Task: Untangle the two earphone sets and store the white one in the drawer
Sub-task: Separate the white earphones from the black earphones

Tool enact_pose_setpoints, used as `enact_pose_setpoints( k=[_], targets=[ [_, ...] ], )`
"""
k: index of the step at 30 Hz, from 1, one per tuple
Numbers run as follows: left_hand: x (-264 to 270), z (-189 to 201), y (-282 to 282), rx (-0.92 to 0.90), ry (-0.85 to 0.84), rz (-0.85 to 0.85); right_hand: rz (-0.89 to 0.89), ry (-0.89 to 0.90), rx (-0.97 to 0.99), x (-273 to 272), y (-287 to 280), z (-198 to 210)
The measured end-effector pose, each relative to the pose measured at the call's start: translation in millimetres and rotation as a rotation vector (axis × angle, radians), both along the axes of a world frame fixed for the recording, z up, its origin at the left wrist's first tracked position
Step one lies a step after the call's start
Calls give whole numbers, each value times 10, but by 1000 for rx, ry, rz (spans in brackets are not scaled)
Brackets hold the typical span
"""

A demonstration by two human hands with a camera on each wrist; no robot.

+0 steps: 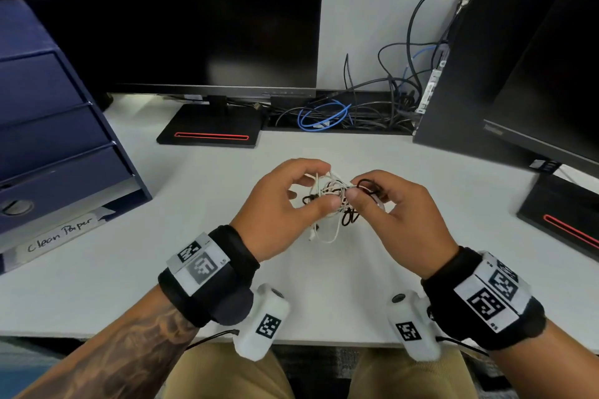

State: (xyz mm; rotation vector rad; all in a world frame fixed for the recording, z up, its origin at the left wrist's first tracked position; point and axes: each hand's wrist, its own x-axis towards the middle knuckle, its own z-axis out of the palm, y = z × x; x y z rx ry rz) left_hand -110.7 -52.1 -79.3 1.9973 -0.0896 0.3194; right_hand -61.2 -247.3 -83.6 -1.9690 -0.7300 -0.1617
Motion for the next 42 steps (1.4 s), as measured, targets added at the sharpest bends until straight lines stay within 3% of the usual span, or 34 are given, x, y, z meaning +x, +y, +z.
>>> enact_pose_setpoints(
  k=[3,12,18,26,31,35,42],
  targets=[
    [11,-37,16,67,9,23,30,25,31,7,8,-11],
    [28,-9,43,-37,-35,-9,126,130,133,54,18,-50],
    [98,74,220,-155,-140,99,19,105,77,150,-64,-49],
    [126,17,243,-77,-144,128,-161,-9,-108,209,-138,-55],
    [81,-29,136,-46,-108,58,-55,0,-154,196,-126,-98],
    [80,-72,102,-26,-92,13,-61,-42,-29,91,-62,38],
    [25,-75,-8,-66,-81,-66,60,186,-74,34,-10,-42]
  ],
)
